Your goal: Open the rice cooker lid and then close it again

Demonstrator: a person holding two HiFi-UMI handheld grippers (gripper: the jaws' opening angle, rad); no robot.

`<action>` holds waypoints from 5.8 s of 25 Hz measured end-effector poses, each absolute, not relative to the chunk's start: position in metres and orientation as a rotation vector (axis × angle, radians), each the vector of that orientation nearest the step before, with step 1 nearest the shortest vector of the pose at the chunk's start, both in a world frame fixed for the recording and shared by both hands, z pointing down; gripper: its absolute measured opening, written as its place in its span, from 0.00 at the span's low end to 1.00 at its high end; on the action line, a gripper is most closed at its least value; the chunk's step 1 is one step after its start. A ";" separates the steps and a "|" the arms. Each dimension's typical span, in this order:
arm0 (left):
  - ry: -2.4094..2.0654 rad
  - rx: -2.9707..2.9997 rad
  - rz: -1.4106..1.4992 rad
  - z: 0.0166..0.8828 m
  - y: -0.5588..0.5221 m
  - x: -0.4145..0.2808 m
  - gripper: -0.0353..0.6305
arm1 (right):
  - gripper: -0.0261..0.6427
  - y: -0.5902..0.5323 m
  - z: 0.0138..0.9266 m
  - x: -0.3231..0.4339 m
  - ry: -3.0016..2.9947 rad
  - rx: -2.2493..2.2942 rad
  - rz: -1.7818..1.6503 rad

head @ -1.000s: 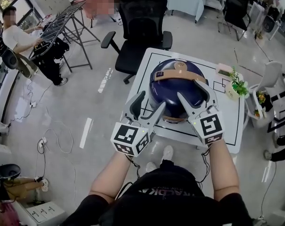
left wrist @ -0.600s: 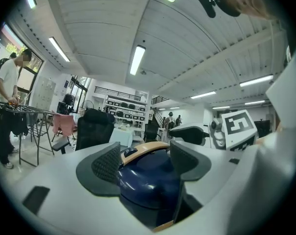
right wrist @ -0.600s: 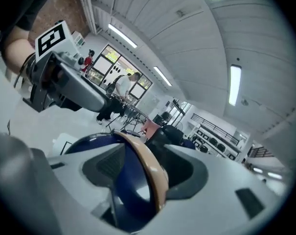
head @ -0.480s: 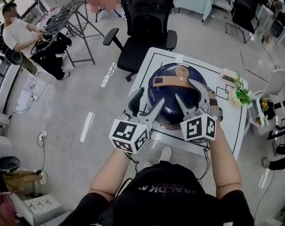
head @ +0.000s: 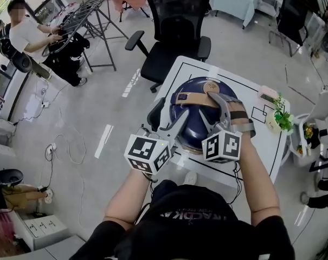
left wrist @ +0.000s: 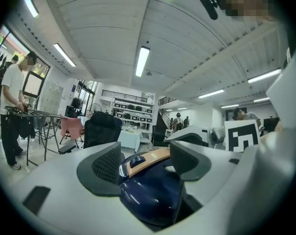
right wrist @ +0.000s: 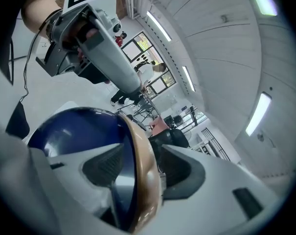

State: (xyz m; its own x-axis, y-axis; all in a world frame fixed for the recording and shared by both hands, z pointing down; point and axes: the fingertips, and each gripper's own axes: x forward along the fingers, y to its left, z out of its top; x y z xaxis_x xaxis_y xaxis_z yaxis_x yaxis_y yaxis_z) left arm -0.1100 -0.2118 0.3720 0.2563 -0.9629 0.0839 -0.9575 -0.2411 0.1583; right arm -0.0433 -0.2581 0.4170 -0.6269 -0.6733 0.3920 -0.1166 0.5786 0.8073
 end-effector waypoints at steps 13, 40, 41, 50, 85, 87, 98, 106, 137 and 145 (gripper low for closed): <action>-1.762 2.375 0.030 0.374 -0.237 -0.120 0.41 | 0.35 -0.276 0.420 -0.057 -1.996 0.639 -1.070; -1.262 2.646 0.267 0.405 -0.280 -0.104 0.06 | 0.28 -0.285 0.428 -0.056 -1.864 0.825 -0.913; -1.252 2.648 0.262 0.405 -0.280 -0.104 0.06 | 0.28 -0.285 0.428 -0.056 -1.860 0.827 -0.911; -1.191 2.682 0.282 0.404 -0.280 -0.105 0.06 | 0.28 -0.286 0.427 -0.057 -1.858 0.851 -0.885; -1.197 2.791 -0.006 0.321 -0.260 -0.054 0.33 | 0.27 -0.311 0.322 0.123 -2.641 1.508 -0.218; -1.179 2.799 -0.003 0.325 -0.255 -0.059 0.33 | 0.27 -0.308 0.324 0.120 -2.649 1.538 -0.191; -1.149 2.812 0.005 0.332 -0.252 -0.040 0.34 | 0.23 -0.310 0.335 0.150 -2.682 1.628 -0.064; -1.162 2.805 0.007 0.331 -0.252 -0.019 0.34 | 0.22 -0.314 0.341 0.173 -2.708 1.632 0.019; -1.328 2.722 0.037 0.341 -0.199 -0.006 0.43 | 0.33 -0.261 0.347 0.207 -2.750 1.680 0.077; -1.153 2.792 0.044 0.342 -0.161 -0.019 0.47 | 0.36 -0.185 0.333 0.207 -2.646 1.859 0.066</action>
